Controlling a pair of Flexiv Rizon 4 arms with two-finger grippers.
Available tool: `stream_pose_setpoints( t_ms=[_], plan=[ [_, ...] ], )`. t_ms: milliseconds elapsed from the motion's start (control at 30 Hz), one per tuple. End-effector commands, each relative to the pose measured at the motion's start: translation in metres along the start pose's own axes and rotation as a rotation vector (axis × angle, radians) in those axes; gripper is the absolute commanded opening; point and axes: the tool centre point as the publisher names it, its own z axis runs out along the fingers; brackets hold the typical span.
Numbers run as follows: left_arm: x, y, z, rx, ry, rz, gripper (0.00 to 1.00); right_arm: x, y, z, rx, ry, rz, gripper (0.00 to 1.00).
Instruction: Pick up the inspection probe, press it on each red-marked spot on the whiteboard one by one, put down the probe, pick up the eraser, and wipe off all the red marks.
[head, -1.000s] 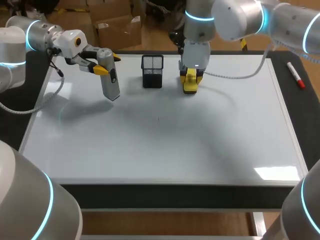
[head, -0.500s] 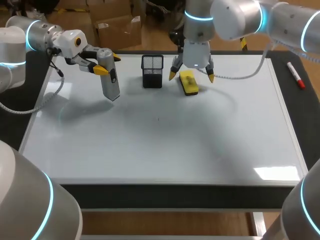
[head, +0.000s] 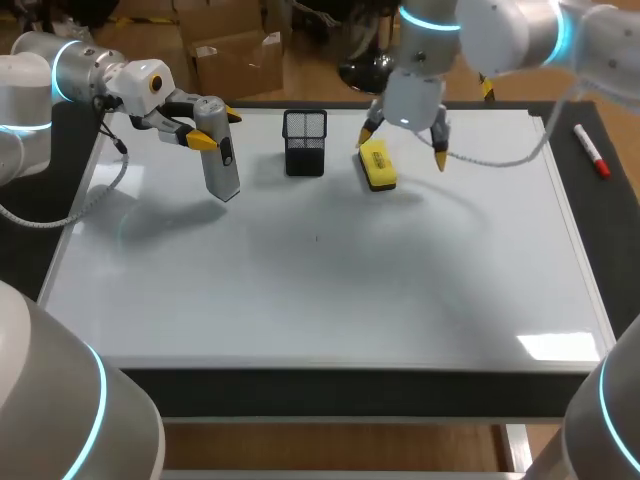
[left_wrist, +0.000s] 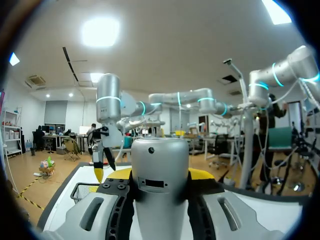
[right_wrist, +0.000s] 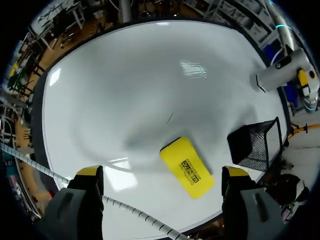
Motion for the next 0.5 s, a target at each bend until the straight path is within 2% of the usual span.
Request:
stream_pose_setpoints(
  t_ms=[33,333,433,500],
  plan=[
    [-0.001,-0.001,-0.001,-0.001,0.004,-0.001,0.00,0.029,0.003,-0.019,-0.003,-0.182,0.142,1.00],
    [-0.001,-0.001,-0.001,-0.001,0.004,-0.001,0.00,0.046,-0.007,-0.048,-0.059,-0.304,0.430,1.00],
    [-0.001,-0.001,-0.001,-0.001,0.004,-0.001,0.00,0.050,-0.011,-0.056,-0.103,-0.290,0.545,1.00],
    [-0.001,-0.001,-0.001,-0.001,0.004,-0.001,0.00,0.054,-0.012,-0.061,-0.112,-0.338,0.584,1.00]
  ],
)
